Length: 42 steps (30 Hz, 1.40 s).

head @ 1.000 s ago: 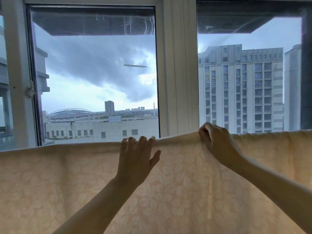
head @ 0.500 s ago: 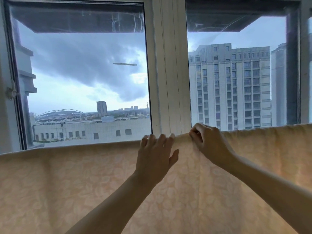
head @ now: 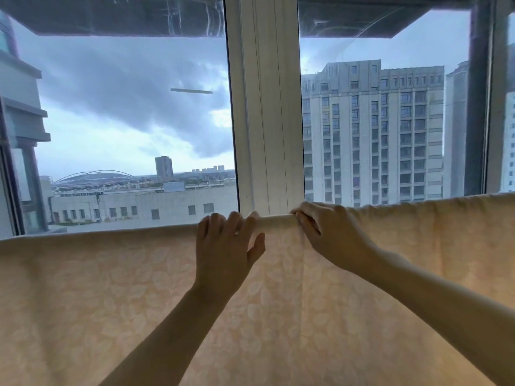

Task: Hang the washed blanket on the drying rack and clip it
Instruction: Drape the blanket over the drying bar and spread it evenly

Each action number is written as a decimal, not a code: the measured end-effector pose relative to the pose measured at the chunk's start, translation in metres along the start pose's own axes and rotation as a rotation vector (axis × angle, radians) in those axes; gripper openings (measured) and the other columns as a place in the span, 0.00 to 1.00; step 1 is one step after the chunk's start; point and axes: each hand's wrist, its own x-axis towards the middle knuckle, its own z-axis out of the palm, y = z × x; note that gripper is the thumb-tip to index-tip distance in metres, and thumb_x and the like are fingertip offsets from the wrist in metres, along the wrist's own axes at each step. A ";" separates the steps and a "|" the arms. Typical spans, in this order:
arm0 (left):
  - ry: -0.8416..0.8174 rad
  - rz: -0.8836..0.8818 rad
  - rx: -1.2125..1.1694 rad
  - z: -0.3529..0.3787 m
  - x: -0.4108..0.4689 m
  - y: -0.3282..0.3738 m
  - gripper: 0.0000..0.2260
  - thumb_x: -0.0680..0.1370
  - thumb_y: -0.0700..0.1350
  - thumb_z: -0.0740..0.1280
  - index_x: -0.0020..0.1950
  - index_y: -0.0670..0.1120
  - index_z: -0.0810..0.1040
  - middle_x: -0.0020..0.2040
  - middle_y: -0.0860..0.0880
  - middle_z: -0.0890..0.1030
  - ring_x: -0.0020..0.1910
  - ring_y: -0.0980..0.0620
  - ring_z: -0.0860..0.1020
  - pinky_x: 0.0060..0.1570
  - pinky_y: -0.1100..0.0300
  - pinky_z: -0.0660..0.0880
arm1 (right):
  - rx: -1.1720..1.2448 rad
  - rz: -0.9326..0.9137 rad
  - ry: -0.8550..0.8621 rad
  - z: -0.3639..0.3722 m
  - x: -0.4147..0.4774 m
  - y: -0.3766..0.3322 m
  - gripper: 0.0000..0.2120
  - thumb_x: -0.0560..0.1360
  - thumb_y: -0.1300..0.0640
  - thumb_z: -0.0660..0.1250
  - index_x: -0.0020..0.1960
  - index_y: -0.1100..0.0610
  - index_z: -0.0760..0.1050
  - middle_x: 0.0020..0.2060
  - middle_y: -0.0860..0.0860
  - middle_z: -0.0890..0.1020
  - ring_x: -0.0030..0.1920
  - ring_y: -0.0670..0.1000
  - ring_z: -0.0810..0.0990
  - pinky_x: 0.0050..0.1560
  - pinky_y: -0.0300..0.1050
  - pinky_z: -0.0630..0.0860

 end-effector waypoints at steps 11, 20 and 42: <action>-0.121 -0.033 0.087 -0.019 0.002 0.004 0.20 0.79 0.60 0.55 0.57 0.47 0.77 0.43 0.48 0.78 0.41 0.46 0.74 0.47 0.51 0.68 | 0.059 -0.103 0.003 -0.037 -0.018 0.059 0.08 0.78 0.50 0.64 0.51 0.52 0.79 0.42 0.44 0.83 0.40 0.43 0.80 0.44 0.45 0.80; -0.240 -0.068 0.085 -0.033 0.006 0.014 0.21 0.79 0.60 0.54 0.61 0.48 0.76 0.47 0.50 0.79 0.44 0.48 0.75 0.50 0.51 0.69 | 0.099 0.039 0.007 -0.042 -0.010 0.063 0.06 0.78 0.52 0.64 0.49 0.54 0.78 0.35 0.46 0.82 0.32 0.44 0.80 0.35 0.40 0.78; -0.266 -0.074 0.070 -0.010 0.034 0.112 0.24 0.79 0.65 0.50 0.58 0.49 0.74 0.48 0.49 0.77 0.48 0.45 0.74 0.54 0.45 0.70 | 0.152 -0.034 -0.015 -0.074 -0.023 0.109 0.04 0.78 0.59 0.65 0.50 0.56 0.78 0.41 0.49 0.83 0.37 0.43 0.82 0.42 0.41 0.82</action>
